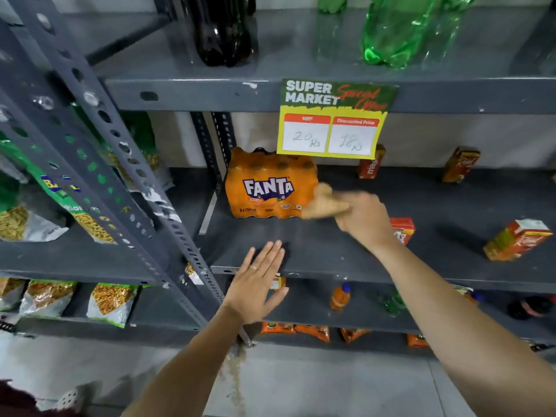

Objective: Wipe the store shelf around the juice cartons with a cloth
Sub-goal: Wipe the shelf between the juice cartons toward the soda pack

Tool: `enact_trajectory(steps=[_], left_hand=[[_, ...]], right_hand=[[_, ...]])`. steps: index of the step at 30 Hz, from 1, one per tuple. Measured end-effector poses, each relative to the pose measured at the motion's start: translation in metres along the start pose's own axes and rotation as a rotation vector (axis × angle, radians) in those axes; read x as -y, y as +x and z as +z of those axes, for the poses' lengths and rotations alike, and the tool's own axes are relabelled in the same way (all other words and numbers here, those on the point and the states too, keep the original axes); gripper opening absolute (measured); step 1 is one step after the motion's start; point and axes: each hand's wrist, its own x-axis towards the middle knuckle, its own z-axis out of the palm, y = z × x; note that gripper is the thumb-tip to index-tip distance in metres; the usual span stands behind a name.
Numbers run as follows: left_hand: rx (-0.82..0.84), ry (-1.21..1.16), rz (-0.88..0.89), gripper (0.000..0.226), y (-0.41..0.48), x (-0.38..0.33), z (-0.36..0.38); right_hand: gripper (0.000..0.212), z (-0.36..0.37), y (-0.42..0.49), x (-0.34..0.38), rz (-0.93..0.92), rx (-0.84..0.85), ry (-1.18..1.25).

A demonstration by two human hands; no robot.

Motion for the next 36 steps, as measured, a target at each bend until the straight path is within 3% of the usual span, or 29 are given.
enact_trajectory(steps=[1,4,5,9,14,17,19,21,24,26,27,33,36], left_hand=[[0.042,0.003,-0.02,0.074,0.011,-0.003,-0.002],[0.175,0.033,-0.114,0.073,0.026,-0.006,0.002],[0.19,0.033,-0.134,0.073,0.028,-0.006,0.004],[0.188,0.005,-0.133,0.073,0.028,-0.004,0.006],[0.181,0.019,-0.134,0.072,0.026,-0.006,0.007],[0.195,-0.024,-0.137,0.077,0.027,-0.006,0.003],[0.177,-0.046,-0.106,0.077,0.028,-0.01,0.0],[0.149,-0.05,-0.043,0.074,0.033,-0.021,-0.003],[0.1,-0.065,0.019,0.065,0.054,-0.043,-0.001],[0.099,-0.083,0.02,0.062,0.075,-0.059,0.001],[0.104,-0.102,-0.002,0.062,0.084,-0.068,0.0],[0.19,-0.136,-0.228,0.062,0.124,-0.091,0.0],[0.22,-0.169,-0.28,0.06,0.128,-0.092,0.004]], right_hand=[[0.035,0.006,0.021,0.006,0.057,-0.015,-0.029],[0.087,0.031,0.055,0.014,0.364,0.255,-0.162],[0.09,0.041,0.055,0.013,0.403,0.325,-0.203],[0.058,0.075,0.022,0.009,0.257,0.38,-0.551],[0.041,0.084,-0.053,0.02,0.103,0.458,-0.618],[0.035,0.056,-0.102,0.011,0.059,0.525,-0.474],[0.027,0.016,-0.12,-0.007,0.041,0.588,-0.253],[0.038,-0.033,-0.129,-0.026,0.114,0.63,0.049],[0.069,-0.108,-0.115,-0.056,0.204,0.253,0.281],[0.067,-0.141,-0.081,-0.08,0.178,0.006,0.272],[0.061,-0.151,-0.057,-0.089,0.158,-0.038,0.247],[0.038,-0.094,0.082,-0.128,0.132,0.261,0.001],[0.04,-0.047,0.105,-0.125,-0.084,0.377,-0.009]])
